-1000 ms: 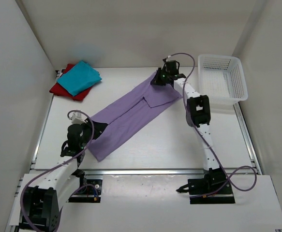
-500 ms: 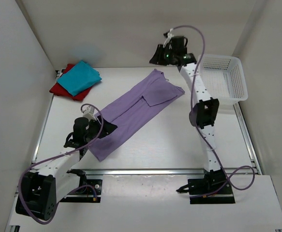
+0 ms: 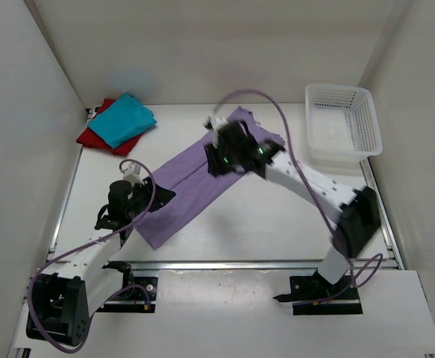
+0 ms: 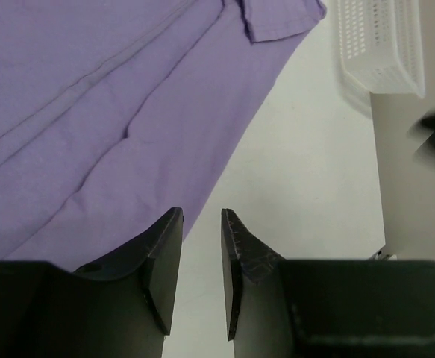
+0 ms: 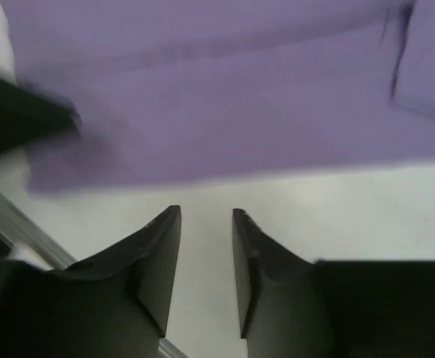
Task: Fold and stack the t-shirts
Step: Rotate the tshirt 90 degrees, then grab the bottom of the folded rectangular tshirt with both arms, then fold the folded rectangular tshirt in 1/3 of the way
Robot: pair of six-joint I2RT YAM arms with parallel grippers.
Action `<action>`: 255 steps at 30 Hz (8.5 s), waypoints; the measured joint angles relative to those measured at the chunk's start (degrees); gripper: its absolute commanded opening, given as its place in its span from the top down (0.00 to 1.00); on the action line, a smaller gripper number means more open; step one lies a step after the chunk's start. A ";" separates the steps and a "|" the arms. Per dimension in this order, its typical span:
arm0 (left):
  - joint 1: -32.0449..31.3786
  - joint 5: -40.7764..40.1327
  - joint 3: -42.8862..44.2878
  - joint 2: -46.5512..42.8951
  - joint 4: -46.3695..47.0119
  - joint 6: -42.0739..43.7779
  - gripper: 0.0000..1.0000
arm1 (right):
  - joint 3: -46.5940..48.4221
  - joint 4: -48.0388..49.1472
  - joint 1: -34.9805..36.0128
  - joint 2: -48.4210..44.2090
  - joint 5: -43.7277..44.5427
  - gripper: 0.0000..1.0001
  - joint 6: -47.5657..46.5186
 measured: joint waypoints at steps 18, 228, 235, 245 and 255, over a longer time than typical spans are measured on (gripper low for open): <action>-1.68 0.55 2.19 -0.61 0.26 -0.74 0.59 | -53.18 54.45 3.34 -0.63 -7.54 0.56 31.61; -20.76 -10.12 22.01 44.17 8.11 -3.08 0.72 | -29.62 34.97 -22.01 10.34 -24.46 1.00 10.01; -19.63 -9.11 19.61 44.22 12.61 -3.48 0.72 | -25.42 34.16 -22.03 16.50 -23.23 1.00 10.23; -18.60 -6.27 16.17 43.80 17.64 -3.48 0.72 | 1.11 30.18 -23.69 30.93 -18.32 1.00 11.85; -18.29 -6.25 13.86 34.01 11.76 -1.55 0.67 | -13.62 30.71 -22.95 13.88 -16.83 1.00 9.90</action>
